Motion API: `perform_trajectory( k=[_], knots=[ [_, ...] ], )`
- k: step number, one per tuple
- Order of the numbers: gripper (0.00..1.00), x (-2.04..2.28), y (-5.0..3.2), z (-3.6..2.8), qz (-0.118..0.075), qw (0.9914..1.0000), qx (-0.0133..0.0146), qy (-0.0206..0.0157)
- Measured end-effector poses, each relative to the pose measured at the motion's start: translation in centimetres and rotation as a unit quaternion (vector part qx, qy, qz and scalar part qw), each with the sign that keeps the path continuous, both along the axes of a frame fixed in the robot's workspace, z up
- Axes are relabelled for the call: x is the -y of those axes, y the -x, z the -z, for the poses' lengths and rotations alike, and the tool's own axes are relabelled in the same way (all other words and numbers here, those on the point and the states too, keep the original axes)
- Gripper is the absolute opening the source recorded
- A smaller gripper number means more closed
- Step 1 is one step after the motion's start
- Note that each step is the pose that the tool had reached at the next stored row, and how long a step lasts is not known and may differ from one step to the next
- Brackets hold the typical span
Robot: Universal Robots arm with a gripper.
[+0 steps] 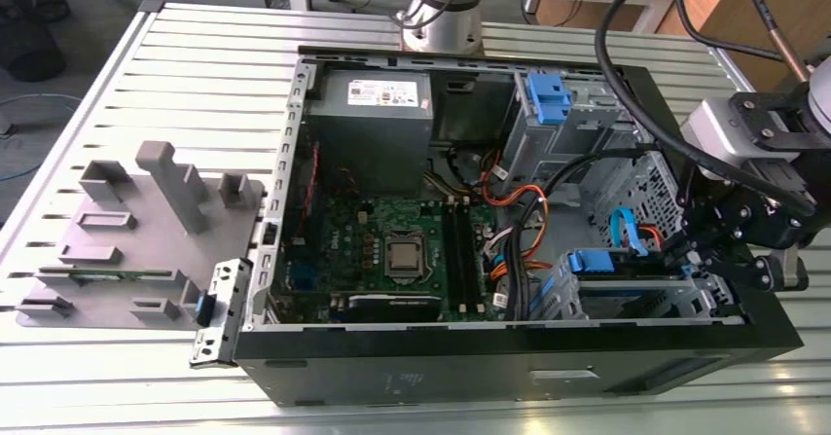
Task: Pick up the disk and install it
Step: 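Insert the second disk wire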
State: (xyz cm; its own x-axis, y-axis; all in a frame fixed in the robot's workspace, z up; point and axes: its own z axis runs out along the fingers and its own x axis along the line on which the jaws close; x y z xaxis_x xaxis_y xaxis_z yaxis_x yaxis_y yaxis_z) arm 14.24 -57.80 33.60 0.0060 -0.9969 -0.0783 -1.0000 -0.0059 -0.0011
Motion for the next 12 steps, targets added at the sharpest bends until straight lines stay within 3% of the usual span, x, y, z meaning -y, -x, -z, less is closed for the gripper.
perform_trajectory(
  k=[12],
  knots=[
    [0.16,-0.12,0.25,0.00,0.000,1.00000,0.0001,0.0000]
  ],
)
